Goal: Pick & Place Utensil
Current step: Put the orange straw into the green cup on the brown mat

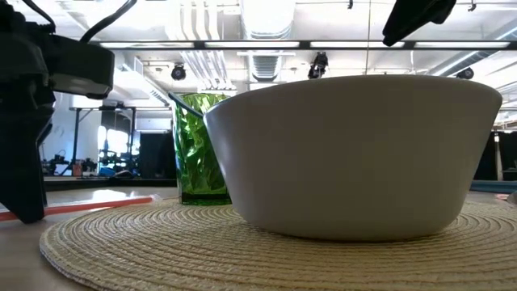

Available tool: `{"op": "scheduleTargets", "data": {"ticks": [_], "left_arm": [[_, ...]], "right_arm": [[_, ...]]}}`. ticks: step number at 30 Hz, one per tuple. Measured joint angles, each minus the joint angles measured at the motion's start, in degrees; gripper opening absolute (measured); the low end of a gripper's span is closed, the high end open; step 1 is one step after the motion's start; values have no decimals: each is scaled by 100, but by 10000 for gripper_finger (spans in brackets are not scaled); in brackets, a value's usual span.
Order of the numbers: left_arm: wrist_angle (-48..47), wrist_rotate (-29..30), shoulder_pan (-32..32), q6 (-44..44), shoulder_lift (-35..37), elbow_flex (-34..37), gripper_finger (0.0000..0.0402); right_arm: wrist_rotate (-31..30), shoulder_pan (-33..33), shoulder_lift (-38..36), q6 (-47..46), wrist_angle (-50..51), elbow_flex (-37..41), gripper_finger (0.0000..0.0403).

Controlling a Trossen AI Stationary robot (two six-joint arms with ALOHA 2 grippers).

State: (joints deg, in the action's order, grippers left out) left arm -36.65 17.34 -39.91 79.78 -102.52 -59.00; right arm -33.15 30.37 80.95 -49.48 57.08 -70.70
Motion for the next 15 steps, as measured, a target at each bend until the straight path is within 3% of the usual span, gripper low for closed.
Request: {"op": "scheduleTargets", "data": {"ticks": [6,15], "left_arm": [[-25,-37,6,-402,-5,5,11],[-146,-170,8,-537,206,32,2]], "right_arm": [[15,0,0,-122,2,0,125],[430,11,0,-159,2,0,104]]}}
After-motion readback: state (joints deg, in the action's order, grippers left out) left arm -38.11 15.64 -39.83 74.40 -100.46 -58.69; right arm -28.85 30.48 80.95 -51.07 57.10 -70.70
